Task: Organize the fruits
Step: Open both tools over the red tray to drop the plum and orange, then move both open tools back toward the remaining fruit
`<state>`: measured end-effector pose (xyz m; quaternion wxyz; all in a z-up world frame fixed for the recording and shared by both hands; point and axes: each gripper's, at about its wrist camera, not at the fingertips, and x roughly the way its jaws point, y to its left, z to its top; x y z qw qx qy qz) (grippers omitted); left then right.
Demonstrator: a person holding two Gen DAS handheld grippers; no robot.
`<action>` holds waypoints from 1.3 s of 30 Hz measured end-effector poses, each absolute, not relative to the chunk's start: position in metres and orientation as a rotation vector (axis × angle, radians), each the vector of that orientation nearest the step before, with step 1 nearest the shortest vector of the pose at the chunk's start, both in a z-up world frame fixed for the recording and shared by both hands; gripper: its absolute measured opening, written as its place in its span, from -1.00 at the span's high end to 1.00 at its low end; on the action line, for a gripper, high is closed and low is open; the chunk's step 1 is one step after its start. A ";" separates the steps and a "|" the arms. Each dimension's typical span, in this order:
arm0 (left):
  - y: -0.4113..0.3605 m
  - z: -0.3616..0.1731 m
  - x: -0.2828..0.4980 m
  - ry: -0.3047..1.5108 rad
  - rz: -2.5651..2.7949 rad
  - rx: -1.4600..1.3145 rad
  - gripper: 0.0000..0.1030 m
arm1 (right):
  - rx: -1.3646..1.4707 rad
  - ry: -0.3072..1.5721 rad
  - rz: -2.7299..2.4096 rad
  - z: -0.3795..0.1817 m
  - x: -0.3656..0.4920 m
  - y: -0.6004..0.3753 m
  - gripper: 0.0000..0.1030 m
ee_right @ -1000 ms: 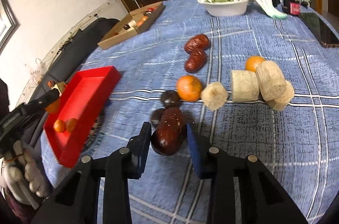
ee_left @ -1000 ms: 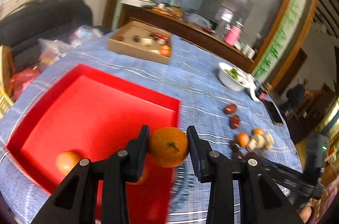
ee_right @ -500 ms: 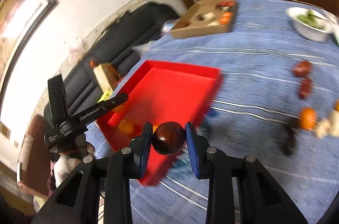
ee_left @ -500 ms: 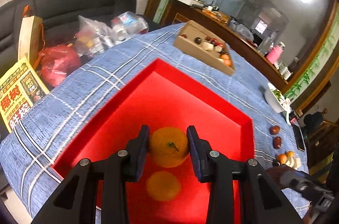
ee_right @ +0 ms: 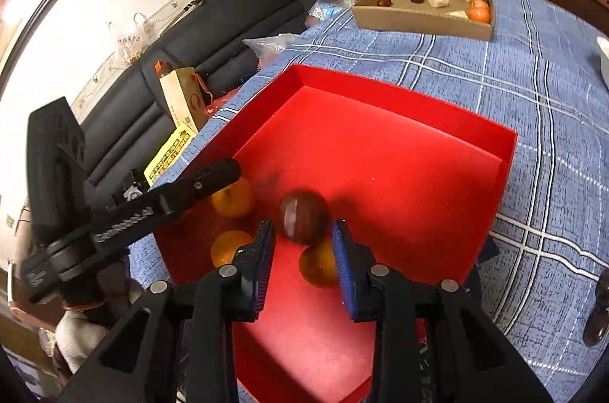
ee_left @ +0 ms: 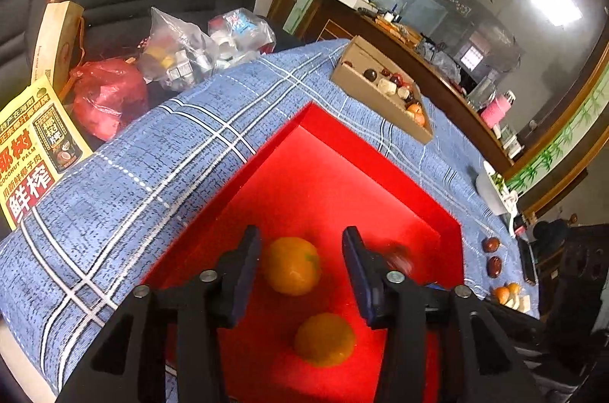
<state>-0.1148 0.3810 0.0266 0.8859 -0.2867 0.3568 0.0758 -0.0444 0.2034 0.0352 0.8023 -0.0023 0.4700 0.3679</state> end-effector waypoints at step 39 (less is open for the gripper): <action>0.152 0.066 -0.094 0.848 -0.206 -0.281 -0.20 | 0.301 0.821 0.215 0.051 -0.064 -0.174 0.19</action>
